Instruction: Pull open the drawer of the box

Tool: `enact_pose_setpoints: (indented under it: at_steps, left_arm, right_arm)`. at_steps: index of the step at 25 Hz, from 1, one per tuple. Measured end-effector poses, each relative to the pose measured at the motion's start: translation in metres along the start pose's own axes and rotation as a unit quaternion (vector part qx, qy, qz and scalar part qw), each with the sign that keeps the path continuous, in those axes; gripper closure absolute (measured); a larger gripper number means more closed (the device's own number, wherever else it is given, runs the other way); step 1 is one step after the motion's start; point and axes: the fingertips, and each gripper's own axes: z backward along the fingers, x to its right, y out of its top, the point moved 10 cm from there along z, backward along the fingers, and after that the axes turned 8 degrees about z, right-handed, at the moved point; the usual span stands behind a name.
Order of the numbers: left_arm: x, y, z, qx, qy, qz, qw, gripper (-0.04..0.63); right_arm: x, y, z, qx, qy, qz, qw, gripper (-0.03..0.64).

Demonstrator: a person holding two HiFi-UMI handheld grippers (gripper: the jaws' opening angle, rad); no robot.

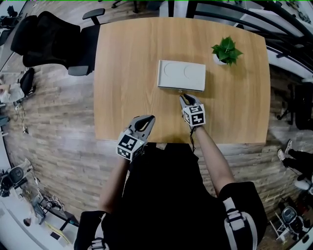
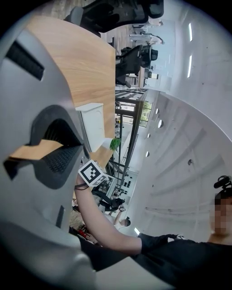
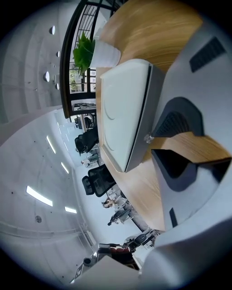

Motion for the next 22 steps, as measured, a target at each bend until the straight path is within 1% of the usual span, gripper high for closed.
enact_pose_setpoints:
  at_steps: [1,2,7,10,12,17,20,22]
  left_arm:
    - [0.0,-0.001,0.001,-0.002,0.0,0.001,1.0,0.572]
    - [0.001,-0.002,0.001,-0.004,0.0,0.001,1.0,0.572]
    - [0.004,-0.005,-0.002,-0.011,-0.001,-0.004,0.9999,0.572]
    - [0.006,-0.005,-0.002,-0.014,-0.004,-0.006,0.9999,0.572]
    - [0.007,-0.006,-0.002,-0.016,-0.004,-0.008,0.9998,0.572]
    - [0.006,-0.009,0.0,-0.02,-0.002,-0.007,0.9998,0.572]
    - [0.007,-0.009,0.0,-0.019,0.001,-0.008,0.9998,0.572]
    - [0.007,-0.009,0.0,-0.017,0.003,-0.008,0.9998,0.572]
  right_arm:
    - [0.001,-0.001,-0.003,-0.002,-0.003,-0.008,1.0,0.518]
    - [0.002,-0.002,-0.006,-0.004,-0.005,-0.018,1.0,0.506]
    - [0.0,-0.007,-0.019,-0.002,-0.01,-0.072,0.997,0.499]
    - [0.003,-0.01,-0.025,0.007,-0.019,-0.131,0.991,0.499]
    - [0.005,-0.011,-0.028,0.012,-0.022,-0.154,0.988,0.499]
    - [0.007,-0.008,-0.031,0.019,-0.03,-0.17,0.985,0.502]
    - [0.008,-0.007,-0.031,0.026,-0.04,-0.179,0.983,0.523]
    - [0.007,-0.006,-0.032,0.026,-0.044,-0.176,0.983,0.535]
